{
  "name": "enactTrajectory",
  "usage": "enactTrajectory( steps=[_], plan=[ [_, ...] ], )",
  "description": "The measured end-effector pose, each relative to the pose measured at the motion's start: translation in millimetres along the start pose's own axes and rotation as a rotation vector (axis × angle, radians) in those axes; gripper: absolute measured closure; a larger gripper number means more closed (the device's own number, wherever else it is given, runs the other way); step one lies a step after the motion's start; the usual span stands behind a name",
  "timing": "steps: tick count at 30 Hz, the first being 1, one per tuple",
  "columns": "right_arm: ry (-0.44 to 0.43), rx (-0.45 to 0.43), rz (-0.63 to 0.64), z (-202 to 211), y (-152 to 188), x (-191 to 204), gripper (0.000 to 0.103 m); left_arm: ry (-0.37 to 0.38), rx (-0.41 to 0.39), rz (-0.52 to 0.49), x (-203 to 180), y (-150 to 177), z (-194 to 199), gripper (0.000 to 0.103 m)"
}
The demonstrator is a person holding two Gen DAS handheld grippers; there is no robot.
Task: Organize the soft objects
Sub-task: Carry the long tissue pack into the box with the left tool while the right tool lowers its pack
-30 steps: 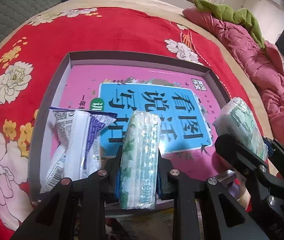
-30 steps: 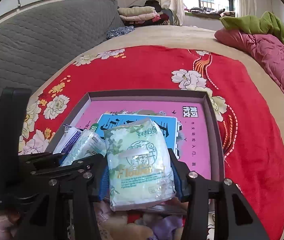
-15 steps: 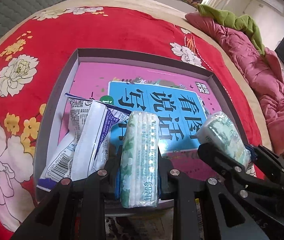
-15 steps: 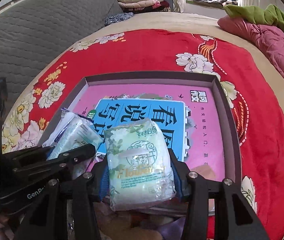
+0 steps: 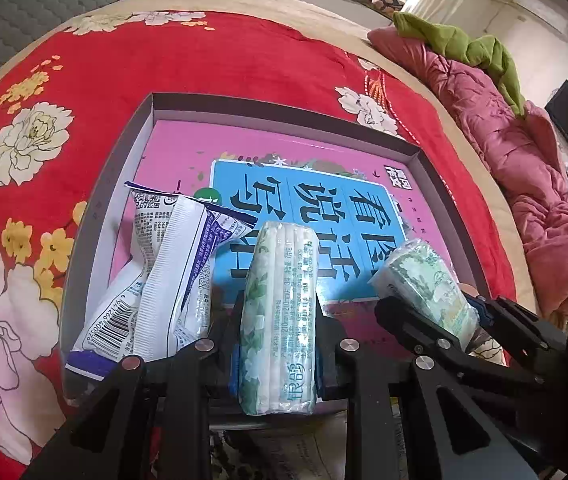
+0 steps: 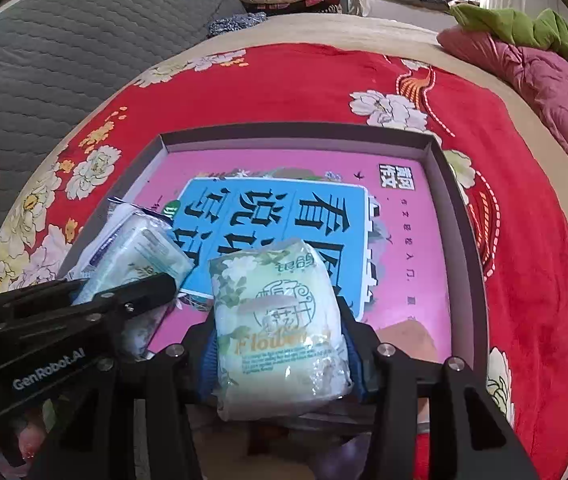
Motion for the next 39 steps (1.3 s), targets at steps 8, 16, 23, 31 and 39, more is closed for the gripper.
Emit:
enactTrajectory(
  steps=[8,16,23,31,39],
  plan=[
    [0.042,-0.029,0.017,2,-3,-10,0.053,-0.008,-0.003,-0.015,-5,1,1,0.077],
    [0.021,-0.032,0.054,1,-2,6,0.052,-0.013,-0.022,-0.017,-6,-3,4,0.078],
    [0.045,-0.011,0.067,-5,0,9,0.052,-0.027,-0.012,-0.019,1,-1,3,0.077],
    [0.115,-0.025,0.087,-5,-5,3,0.051,-0.024,-0.013,-0.019,2,0,2,0.074],
    [0.099,-0.013,0.113,-8,0,8,0.05,-0.025,-0.021,-0.025,0,-2,2,0.068]
  ],
)
Point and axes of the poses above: each gripper's, at about its wrist camera, not at the fingertips, and z roughly against the way its jaws point, x to its left, y to its underside, the point moved 6 cm from there along -z, roughly the way its jaws point, and after that the axes turned 13 degrees about -z, right-handed, at the moved point
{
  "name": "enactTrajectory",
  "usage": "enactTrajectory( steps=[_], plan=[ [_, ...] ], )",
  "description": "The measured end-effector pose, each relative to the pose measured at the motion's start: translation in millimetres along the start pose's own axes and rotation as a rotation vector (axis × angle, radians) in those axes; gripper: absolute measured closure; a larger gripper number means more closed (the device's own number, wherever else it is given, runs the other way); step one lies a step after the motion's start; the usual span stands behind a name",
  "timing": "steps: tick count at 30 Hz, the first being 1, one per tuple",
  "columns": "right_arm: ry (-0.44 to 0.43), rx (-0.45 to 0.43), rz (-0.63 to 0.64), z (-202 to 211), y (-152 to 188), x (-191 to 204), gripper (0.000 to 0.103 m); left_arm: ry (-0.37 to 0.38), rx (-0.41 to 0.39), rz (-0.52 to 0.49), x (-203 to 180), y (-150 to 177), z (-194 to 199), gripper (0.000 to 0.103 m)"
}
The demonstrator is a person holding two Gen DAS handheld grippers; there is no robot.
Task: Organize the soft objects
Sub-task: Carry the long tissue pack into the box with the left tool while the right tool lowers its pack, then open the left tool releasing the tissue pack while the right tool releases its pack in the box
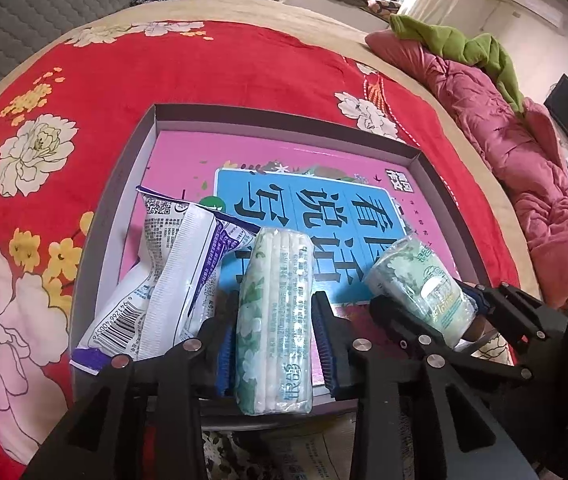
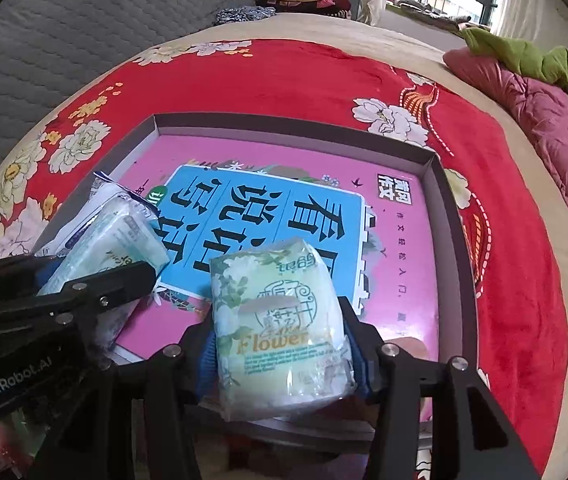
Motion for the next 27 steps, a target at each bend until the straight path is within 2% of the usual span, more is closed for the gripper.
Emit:
enactTrajectory(
  steps=[6,17,18,21,25,27],
  plan=[
    [0.008,-0.017,-0.03,3,-1,-5,0.049,-0.003,-0.012,0.0,0,-1,3,0.061],
    [0.014,-0.026,-0.027,8,1,-6,0.047,-0.017,-0.042,-0.012,3,-2,20,0.061],
    [0.017,-0.028,-0.024,9,2,-5,0.047,-0.018,-0.044,-0.013,3,-2,21,0.058],
    [0.019,-0.037,-0.018,14,1,-5,0.042,-0.065,-0.048,-0.028,6,0,26,0.055],
    [0.022,-0.046,-0.02,18,-1,-7,0.041,-0.036,-0.061,-0.005,11,1,32,0.055],
    [0.021,-0.048,-0.03,21,-1,-9,0.041,-0.048,-0.066,-0.012,12,0,35,0.055]
  ],
)
Point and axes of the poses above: each gripper's, at about its wrist camera, not at the fingertips, and z roughly against the way its jaws point, x to its left, y to its underside, the point moved 6 cm from there along -z, roughly the way its jaws point, and after that the axes turned 13 degrees about -z, right-handed, at the moved point
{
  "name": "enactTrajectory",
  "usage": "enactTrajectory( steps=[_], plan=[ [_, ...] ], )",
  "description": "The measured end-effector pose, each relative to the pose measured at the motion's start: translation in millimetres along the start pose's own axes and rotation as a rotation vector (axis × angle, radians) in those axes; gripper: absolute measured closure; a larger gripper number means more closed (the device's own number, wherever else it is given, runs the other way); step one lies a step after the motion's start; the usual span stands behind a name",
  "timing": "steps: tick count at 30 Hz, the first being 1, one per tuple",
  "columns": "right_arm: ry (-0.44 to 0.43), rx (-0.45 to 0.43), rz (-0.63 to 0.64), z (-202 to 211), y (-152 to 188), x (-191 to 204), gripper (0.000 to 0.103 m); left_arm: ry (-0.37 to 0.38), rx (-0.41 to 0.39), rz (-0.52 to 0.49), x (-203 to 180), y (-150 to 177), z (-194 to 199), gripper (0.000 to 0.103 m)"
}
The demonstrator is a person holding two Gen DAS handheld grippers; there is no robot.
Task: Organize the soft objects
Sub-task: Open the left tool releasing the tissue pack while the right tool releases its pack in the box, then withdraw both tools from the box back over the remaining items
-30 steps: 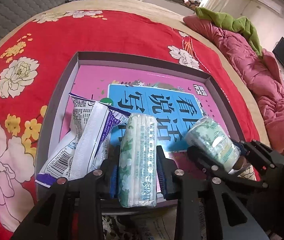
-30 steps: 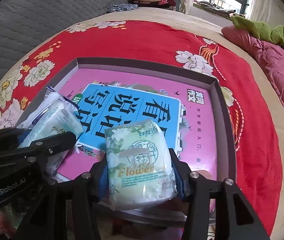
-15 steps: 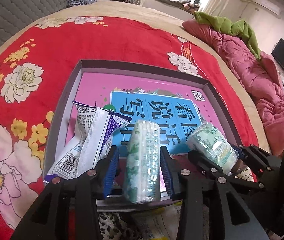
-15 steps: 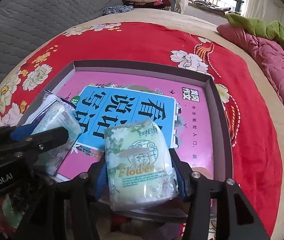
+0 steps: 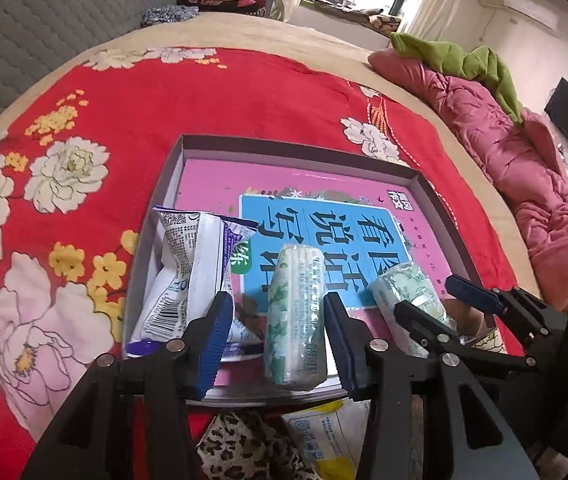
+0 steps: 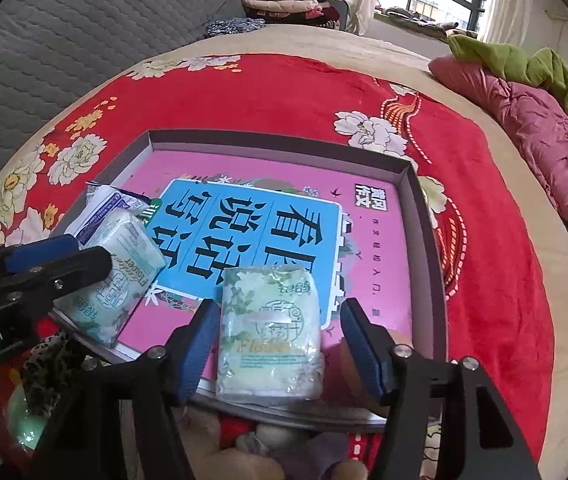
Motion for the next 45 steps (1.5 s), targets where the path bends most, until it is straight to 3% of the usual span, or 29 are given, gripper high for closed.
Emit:
enactTrajectory(
  steps=[9,16,19,24,29,33,45],
  plan=[
    [-0.004,-0.022,-0.021,12,-3,-6,0.04,-0.039,0.001,-0.017,1,2,7,0.054],
    [-0.013,-0.04,-0.04,23,-6,-11,0.04,0.027,-0.013,0.013,-3,2,8,0.054],
    [-0.017,-0.047,-0.051,27,-7,-14,0.04,0.089,-0.016,0.034,-7,1,9,0.054],
    [-0.013,-0.054,-0.067,32,-10,-18,0.04,0.107,-0.015,0.045,-11,2,15,0.053],
    [-0.012,-0.067,-0.072,38,-11,-19,0.04,0.096,-0.043,0.045,-4,-2,31,0.05],
    [-0.007,-0.089,-0.075,46,-13,-20,0.034,0.038,-0.056,0.038,5,-4,43,0.045],
    [-0.009,-0.148,-0.097,73,-20,-27,0.032,-0.043,-0.079,0.045,24,2,82,0.03]
  ],
)
Point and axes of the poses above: each gripper's, at about its wrist camera, not at the fingertips, and z roughly against the way its jaws point, x to its left, y to its underside, the point moved 6 cm from there along -z, roughly the way its jaws point, and after that the axes turned 13 degrees about -z, right-handed, at the moved point
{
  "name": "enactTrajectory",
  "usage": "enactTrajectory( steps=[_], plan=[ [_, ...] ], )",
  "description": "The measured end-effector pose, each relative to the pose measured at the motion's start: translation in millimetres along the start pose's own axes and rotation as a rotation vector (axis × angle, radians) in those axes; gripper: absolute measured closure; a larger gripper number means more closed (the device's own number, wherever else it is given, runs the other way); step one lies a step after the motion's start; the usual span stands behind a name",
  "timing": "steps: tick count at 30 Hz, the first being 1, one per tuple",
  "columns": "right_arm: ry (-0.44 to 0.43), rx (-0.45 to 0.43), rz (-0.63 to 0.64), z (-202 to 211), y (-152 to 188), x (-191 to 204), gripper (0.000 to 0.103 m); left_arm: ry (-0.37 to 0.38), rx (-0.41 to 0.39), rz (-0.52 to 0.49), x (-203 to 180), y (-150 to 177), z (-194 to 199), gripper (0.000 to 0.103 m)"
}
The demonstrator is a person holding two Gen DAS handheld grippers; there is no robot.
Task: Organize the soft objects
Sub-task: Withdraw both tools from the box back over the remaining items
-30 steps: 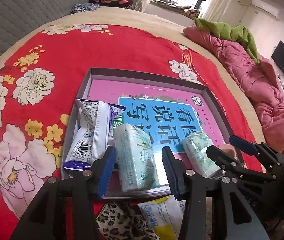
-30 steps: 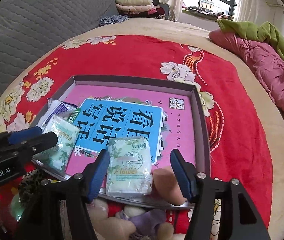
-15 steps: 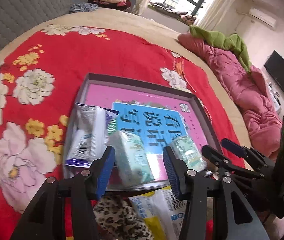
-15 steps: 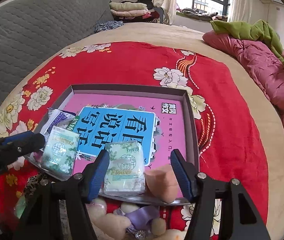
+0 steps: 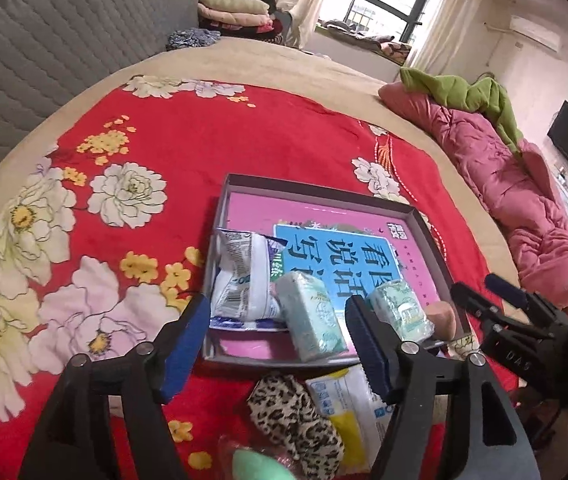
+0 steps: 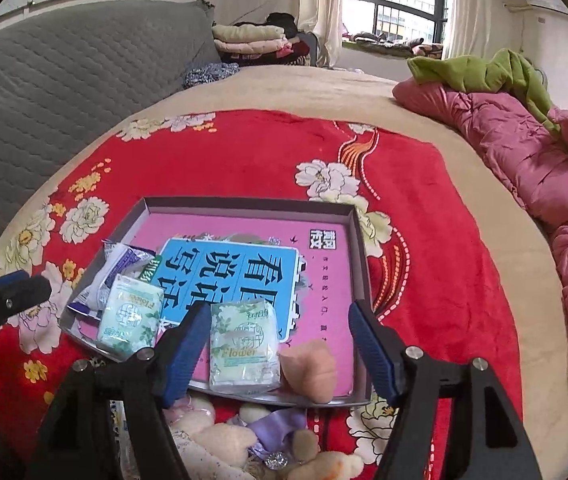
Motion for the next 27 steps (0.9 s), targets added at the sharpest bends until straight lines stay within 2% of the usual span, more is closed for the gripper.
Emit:
enactTrajectory(
  steps=[7,11,16,21,27],
  plan=[
    [-0.012,-0.04,0.001,20,-2,-2,0.031,-0.04,-0.003,0.01,6,8,20,0.028],
    [-0.016,-0.052,0.006,31,0,-5,0.031,-0.038,-0.009,0.024,7,10,30,0.027],
    [-0.03,-0.064,0.001,45,7,-14,0.031,-0.049,-0.006,-0.002,-2,14,37,0.026],
    [-0.006,-0.102,0.003,61,11,-24,0.031,-0.051,-0.005,-0.007,-6,18,45,0.026],
    [-0.034,-0.119,0.003,79,21,-29,0.03,-0.077,-0.009,-0.022,-10,28,57,0.026]
  ],
)
Point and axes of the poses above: each gripper's, at about its wrist camera, not at the fingertips, and z roughly against the way its jaws point, x to its left, y to its underside, the point moved 6 cm from there along -z, roughly the way its jaws point, and after that the axes turned 13 degrees about -z, right-handed, at the moved point
